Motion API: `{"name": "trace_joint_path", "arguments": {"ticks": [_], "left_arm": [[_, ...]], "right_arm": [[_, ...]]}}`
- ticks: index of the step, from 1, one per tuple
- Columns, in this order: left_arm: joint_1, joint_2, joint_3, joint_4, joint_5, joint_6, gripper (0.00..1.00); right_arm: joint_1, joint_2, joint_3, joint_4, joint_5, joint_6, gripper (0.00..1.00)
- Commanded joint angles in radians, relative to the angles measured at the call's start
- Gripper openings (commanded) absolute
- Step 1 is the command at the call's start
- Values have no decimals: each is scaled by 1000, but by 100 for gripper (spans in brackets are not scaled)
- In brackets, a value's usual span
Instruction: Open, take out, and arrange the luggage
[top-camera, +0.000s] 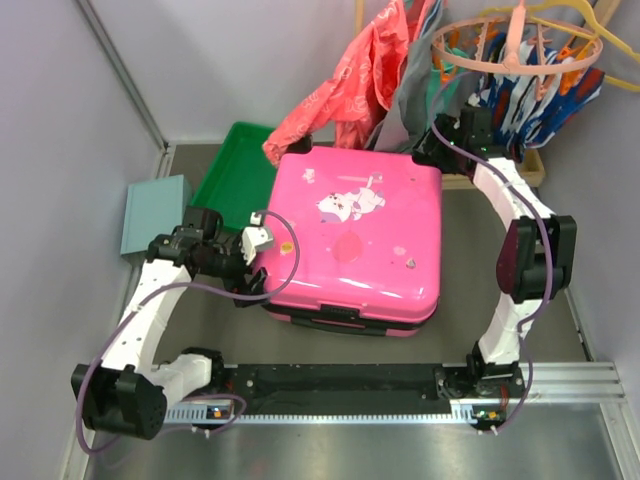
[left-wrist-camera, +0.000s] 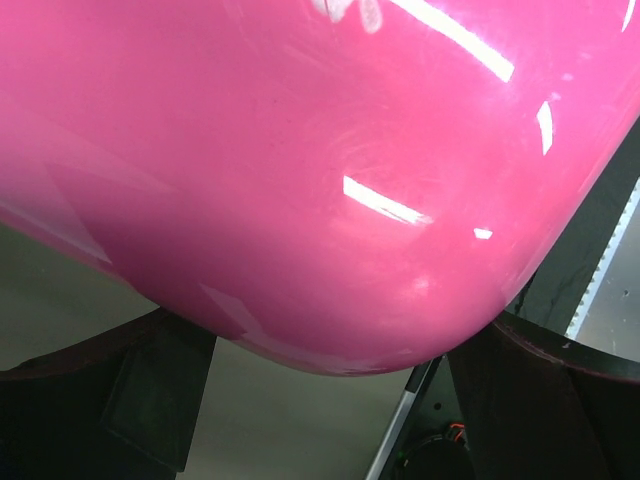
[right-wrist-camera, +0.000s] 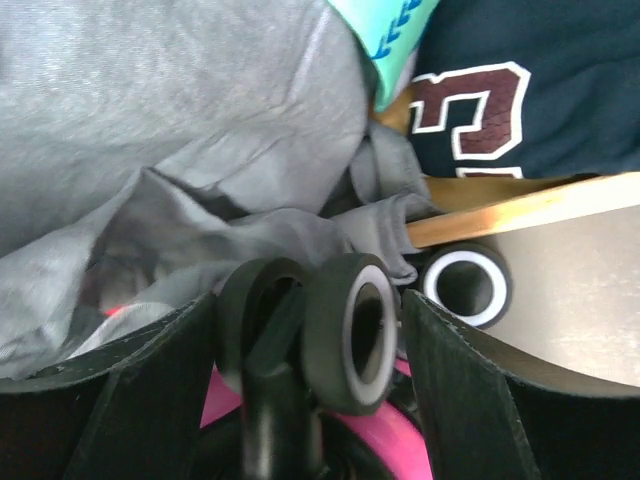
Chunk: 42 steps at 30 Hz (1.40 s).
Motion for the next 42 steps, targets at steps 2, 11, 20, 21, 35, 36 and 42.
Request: {"name": "trace_joint_path", "arguments": {"ticks": [2,11,20,21,35,36,42], "left_arm": [[-9,14,-7,242,-53,-93,92],[-25,21,-53,486,-103,-200,91],[-39,49,-66,620,-98,-242,92],[-45,53,-68,647,-95,-243,92],[-91,99,-63,922,-329,-346,93],[-91,93,-59,928,-357,-355,93],[-91,40,-50,921,-382,-386,93]], "right_arm": [[22,25,31,-41,88,-50,68],[-11,-125,-202,-29,215,-64,29],[-73,-381,-507,31,289,-68,30],[-85,-389,-507,22,287,-73,31],[-131,-516,-429,-205,255,-214,59],[-125,-527,-426,-216,267,-232,61],[-21,-619,-392,-349,350,-300,75]]}}
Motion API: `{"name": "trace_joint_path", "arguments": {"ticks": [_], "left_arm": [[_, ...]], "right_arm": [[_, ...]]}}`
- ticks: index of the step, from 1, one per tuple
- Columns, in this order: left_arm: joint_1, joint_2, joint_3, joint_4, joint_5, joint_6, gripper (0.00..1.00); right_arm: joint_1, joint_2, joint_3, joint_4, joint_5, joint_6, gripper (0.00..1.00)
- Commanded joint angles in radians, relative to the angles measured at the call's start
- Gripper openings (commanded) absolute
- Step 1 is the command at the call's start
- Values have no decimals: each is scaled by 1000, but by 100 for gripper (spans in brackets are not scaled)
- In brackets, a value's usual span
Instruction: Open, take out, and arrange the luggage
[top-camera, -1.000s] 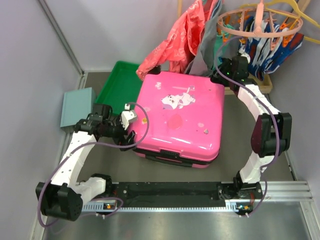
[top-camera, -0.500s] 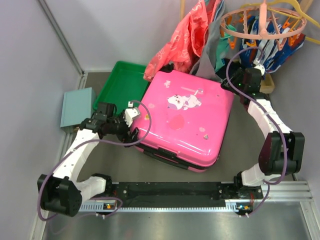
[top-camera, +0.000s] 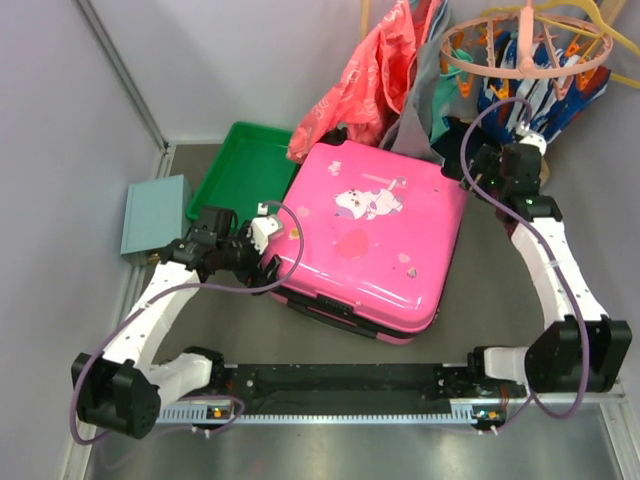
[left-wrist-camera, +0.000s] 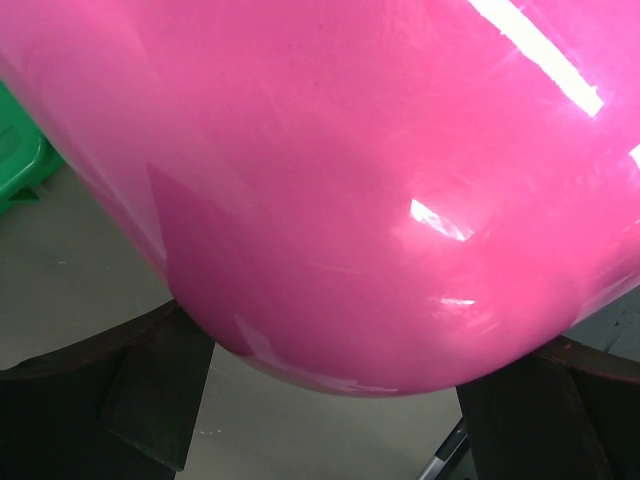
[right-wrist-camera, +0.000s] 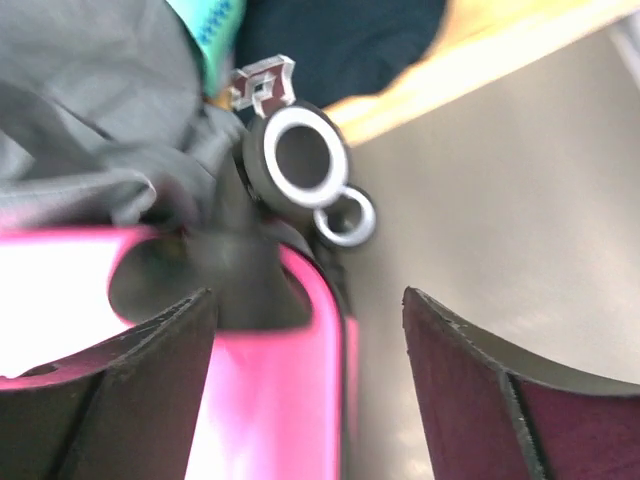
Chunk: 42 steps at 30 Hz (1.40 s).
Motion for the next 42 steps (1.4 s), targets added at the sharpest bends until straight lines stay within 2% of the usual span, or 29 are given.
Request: {"name": "trace_joint_path", "arguments": {"ticks": [1,4,12,15,18,21,22,26,29,31,32,34,37,38,40,41,42], "left_arm": [[8,7,25,603,-186,-113,93],[7,-1,30,612,-190,-132,93],[7,1,82,637,-137,-166,93],[7,16,109,647,-95,-182,93],[7,27,134,657,-81,-193,93],[7,28,139,681,-77,-202,93],[7,27,139,686,-74,-205,93],[7,33,149,707,-69,-213,93],[7,47,165,718,-91,-215,93],[7,63,174,727,-98,-216,93],[7,71,185,730,-100,-218,93],[7,90,194,732,-101,-219,93],[7,113,218,732,-106,-216,93],[7,120,234,730,-112,-218,92],[7,145,264,759,-121,-219,92],[5,162,274,758,-124,-216,92],[5,171,281,756,-126,-215,92]], "right_arm": [[75,-65,41,-289,95,-119,75],[104,-140,30,-372,64,-115,75],[118,-436,-85,-522,-155,-69,71],[119,-452,-56,-674,-301,-53,71],[119,-470,-48,-806,-381,-17,68],[119,-573,-89,-819,-405,13,59],[121,-652,-111,-799,-417,8,55],[119,-855,-276,-670,-447,-33,50],[119,-953,-365,-551,-485,-137,51],[118,-961,-392,-451,-496,-137,53],[119,-955,-401,-411,-611,-215,54],[119,-938,-398,-289,-638,-237,56],[119,-915,-383,-169,-776,-418,57],[119,-908,-379,-190,-775,-593,58],[119,-882,-376,-296,-723,-741,60],[119,-871,-373,-341,-730,-892,61],[138,-871,-382,-364,-723,-935,64]]}}
